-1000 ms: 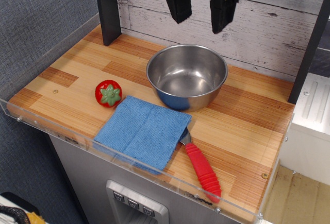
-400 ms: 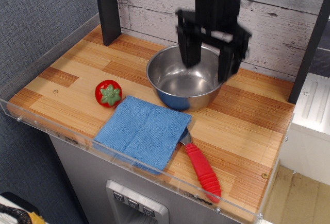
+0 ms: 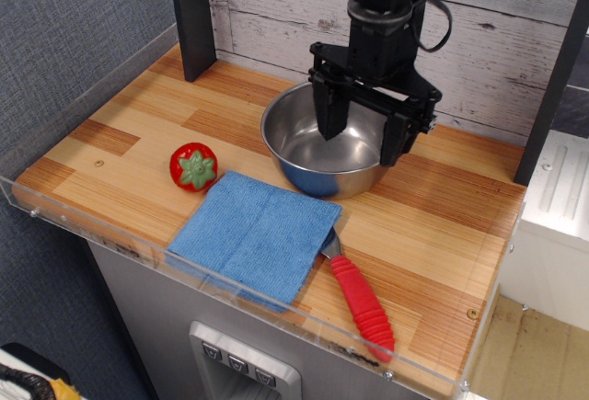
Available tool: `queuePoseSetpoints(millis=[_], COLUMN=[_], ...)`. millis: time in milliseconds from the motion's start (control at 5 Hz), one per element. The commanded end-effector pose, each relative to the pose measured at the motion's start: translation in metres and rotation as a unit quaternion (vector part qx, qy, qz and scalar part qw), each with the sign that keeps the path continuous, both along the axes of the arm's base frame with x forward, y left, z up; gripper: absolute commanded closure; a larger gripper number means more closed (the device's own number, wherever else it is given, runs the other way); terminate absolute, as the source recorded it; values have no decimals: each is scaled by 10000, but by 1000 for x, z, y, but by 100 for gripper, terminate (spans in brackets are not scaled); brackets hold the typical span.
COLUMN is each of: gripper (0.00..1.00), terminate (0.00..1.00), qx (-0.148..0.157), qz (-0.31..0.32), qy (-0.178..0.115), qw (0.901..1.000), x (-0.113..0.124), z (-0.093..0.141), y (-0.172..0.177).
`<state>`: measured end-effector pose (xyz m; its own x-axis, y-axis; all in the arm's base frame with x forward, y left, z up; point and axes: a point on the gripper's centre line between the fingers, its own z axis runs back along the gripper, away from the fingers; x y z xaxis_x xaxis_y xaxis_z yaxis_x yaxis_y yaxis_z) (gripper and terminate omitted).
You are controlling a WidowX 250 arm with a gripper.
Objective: Move the silver bowl behind the red tomato
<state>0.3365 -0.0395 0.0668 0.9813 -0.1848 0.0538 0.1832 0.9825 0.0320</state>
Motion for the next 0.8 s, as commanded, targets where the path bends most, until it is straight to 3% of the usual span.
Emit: queuePoseSetpoints(millis=[0,200,400,600], gripper=[0,0,0,100], terminate=[0,0,0,0], qx=[189,15,25,-107], qz=[98,-121,-194,-283], qy=[-116,-467,-420,-361], qw=[9997,9988,9989,9989], x=[13,14,12,10], z=[-8,-15,-18,-24], y=[8,2,-1,0])
